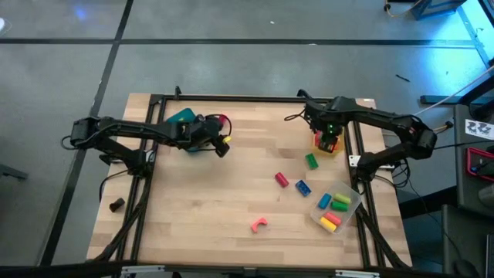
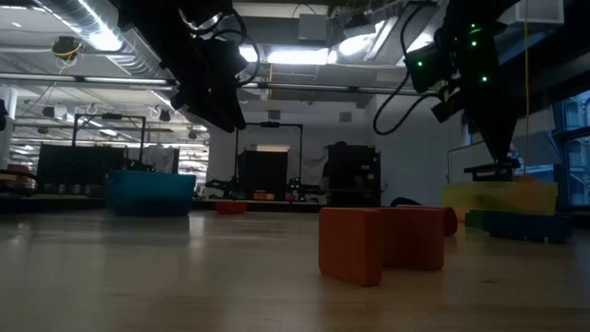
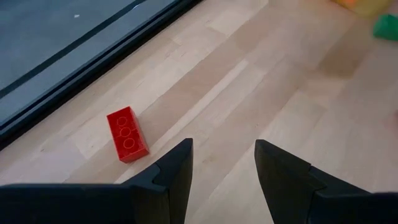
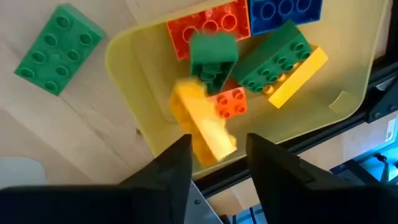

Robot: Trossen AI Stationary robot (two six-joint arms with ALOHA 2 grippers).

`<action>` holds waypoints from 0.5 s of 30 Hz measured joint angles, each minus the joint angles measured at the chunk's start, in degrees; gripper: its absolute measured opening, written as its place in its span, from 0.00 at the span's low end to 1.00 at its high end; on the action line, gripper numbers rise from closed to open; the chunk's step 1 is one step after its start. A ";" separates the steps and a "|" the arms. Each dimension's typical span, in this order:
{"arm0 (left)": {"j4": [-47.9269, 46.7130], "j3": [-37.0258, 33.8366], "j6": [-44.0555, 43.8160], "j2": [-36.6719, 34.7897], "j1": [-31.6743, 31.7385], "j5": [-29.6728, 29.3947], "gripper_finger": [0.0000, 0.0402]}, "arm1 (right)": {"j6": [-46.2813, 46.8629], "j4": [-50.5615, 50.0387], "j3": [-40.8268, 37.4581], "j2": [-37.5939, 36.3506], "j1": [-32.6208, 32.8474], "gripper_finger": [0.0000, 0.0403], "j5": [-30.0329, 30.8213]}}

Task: Sort blocks by size
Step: Put the yellow game piece into the yellow bin, then put the red game piece into the yellow bin

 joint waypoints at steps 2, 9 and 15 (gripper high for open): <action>0.08 0.00 -0.87 0.00 0.84 -0.04 0.39 | -0.08 0.15 -0.28 0.00 0.00 0.40 0.01; 0.25 0.00 -1.07 0.00 5.16 -0.05 0.39 | -0.11 0.77 -0.25 0.00 0.00 0.44 0.07; 3.56 0.00 2.15 1.96 11.18 3.27 0.39 | -0.11 1.29 -0.25 0.00 0.00 0.44 0.03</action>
